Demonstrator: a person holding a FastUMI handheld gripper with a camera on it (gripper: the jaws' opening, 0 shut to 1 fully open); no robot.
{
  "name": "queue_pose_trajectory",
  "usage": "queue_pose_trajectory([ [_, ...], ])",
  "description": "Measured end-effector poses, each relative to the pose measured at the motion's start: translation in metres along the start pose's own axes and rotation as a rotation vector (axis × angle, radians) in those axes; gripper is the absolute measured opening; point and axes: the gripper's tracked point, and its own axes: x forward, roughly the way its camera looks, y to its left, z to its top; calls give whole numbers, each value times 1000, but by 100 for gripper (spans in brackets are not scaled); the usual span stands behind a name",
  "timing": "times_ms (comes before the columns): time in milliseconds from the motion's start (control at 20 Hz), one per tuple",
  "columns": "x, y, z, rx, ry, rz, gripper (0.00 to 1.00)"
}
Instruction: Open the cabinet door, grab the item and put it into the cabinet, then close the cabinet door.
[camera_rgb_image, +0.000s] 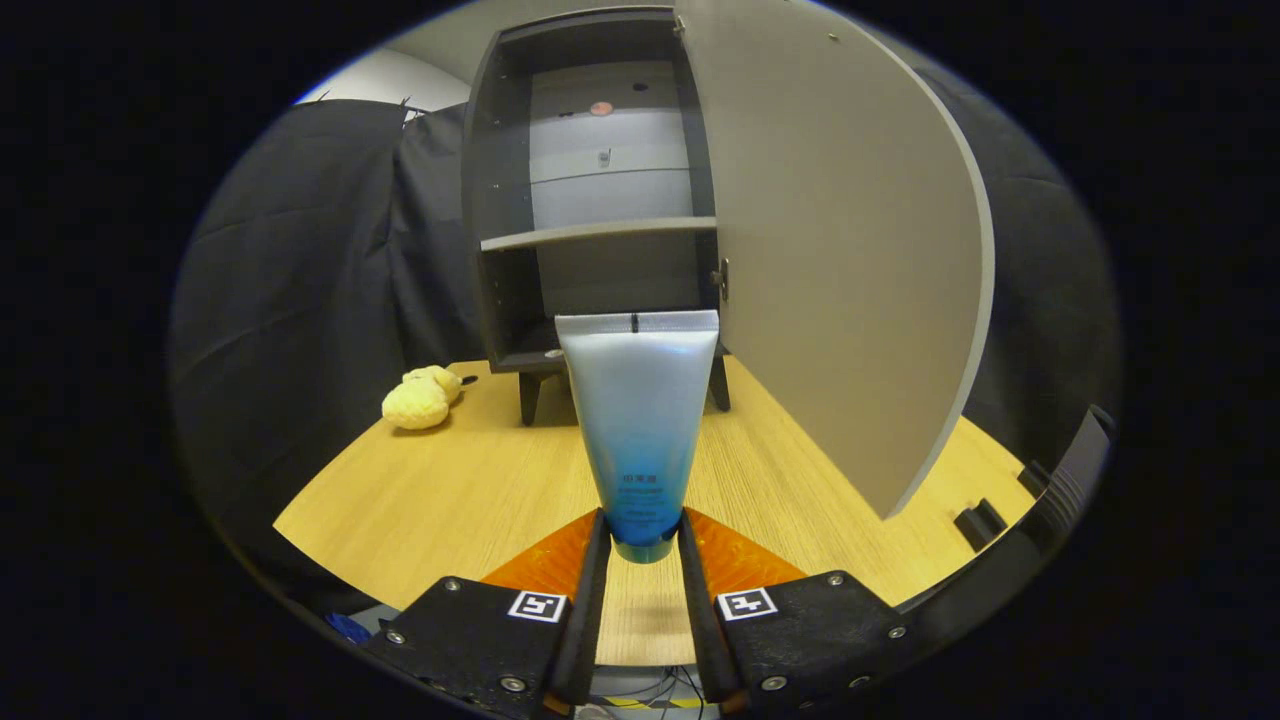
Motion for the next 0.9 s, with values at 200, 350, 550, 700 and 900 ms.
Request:
queue_pose_trajectory([
  [200,6,11,70,-49,-21,17,41],
  [350,22,22,125,-109,-63,33,41],
  [550,63,48,180,-155,-118,96,41],
  [700,104,65,217,-189,-161,131,41],
  [900,174,69,277,-194,-214,119,41],
])
